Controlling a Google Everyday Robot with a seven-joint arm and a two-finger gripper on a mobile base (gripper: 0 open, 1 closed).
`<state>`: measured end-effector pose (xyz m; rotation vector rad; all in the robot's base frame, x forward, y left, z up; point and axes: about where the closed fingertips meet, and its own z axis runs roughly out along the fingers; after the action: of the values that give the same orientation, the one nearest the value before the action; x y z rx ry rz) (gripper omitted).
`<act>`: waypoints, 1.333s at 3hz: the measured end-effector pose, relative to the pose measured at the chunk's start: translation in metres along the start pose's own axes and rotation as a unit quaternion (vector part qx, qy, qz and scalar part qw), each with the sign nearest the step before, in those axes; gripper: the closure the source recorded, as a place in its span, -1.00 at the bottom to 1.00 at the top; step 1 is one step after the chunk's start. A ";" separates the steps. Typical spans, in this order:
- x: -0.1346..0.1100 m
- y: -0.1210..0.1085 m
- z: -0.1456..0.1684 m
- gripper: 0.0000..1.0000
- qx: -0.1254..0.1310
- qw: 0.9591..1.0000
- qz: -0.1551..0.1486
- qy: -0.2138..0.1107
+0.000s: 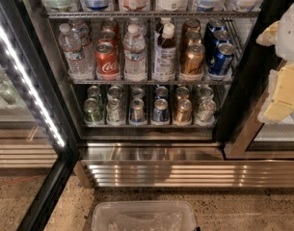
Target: Pick green can from bottom shelf of fridge
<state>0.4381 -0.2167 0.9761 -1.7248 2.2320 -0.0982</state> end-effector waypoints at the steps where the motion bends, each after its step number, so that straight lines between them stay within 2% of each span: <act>1: -0.001 0.000 -0.001 -1.00 0.004 1.000 0.000 -0.002; 2: -0.001 0.007 0.031 -1.00 -0.009 0.999 0.024 -0.039; 3: -0.008 0.041 0.132 -1.00 -0.091 0.985 0.081 -0.125; 4: -0.064 0.049 0.207 -1.00 -0.143 0.953 0.104 -0.244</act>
Offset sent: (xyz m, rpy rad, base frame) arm 0.0148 0.0282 -0.1514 0.4448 0.0651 -0.1131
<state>0.4671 -0.1137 0.7812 -1.4238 2.0948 0.6580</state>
